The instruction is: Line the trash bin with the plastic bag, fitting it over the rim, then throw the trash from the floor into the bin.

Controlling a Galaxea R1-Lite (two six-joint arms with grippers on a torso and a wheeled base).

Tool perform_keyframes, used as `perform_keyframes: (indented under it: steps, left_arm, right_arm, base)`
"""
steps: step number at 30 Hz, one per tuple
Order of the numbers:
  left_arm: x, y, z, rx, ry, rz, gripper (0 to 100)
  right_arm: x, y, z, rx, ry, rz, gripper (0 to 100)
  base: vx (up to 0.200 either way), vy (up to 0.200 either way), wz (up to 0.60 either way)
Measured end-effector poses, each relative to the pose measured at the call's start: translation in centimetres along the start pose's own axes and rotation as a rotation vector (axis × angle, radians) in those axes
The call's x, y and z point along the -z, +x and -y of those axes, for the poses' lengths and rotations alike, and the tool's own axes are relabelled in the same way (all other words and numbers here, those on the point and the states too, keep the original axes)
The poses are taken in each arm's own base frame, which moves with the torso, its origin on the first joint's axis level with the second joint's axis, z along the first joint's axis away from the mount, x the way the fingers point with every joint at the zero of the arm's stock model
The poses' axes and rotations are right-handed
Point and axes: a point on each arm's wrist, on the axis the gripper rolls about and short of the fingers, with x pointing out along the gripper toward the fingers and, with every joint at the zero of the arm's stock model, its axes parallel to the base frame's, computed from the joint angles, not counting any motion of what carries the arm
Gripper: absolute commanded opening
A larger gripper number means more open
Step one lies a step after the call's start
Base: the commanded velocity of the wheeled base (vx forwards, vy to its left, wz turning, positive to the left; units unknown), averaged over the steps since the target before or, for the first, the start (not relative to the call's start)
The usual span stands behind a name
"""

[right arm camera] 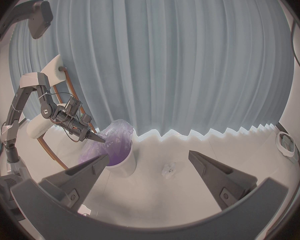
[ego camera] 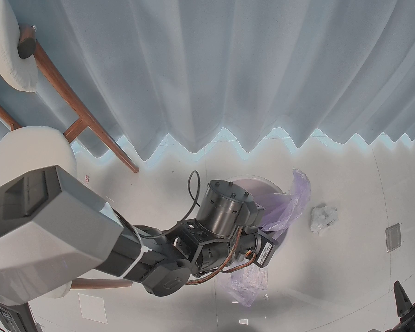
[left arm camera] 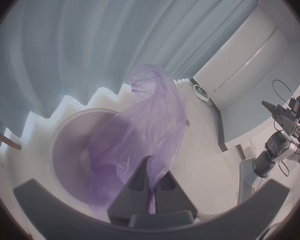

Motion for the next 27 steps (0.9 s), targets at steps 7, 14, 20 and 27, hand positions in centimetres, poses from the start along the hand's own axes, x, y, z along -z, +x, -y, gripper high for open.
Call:
perform_keyframes:
  steps: [7,14,20,27]
  left_arm:
    - [-0.3,-0.1,0.4,0.008,-0.009,0.017,0]
    - [-0.5,-0.2,0.8,0.018,-0.005,0.026,0]
    - [-0.6,-0.2,1.1,0.026,-0.001,0.032,0]
    - [-0.6,-0.1,1.2,0.028,-0.001,0.032,0]
  right_arm:
    - [-0.6,0.0,0.0,0.005,0.003,0.059,100]
    - [-2.3,-0.3,0.1,0.006,-0.025,0.222,100]
    - [-2.0,-0.3,0.0,-0.045,0.018,0.155,100]
    - [-4.5,-0.2,0.3,-0.117,0.107,0.102,100]
  base:
    - [0.000,0.000,0.00]
    - [0.000,0.000,0.00]
    - [0.000,0.000,0.00]
    - [0.000,0.000,0.00]
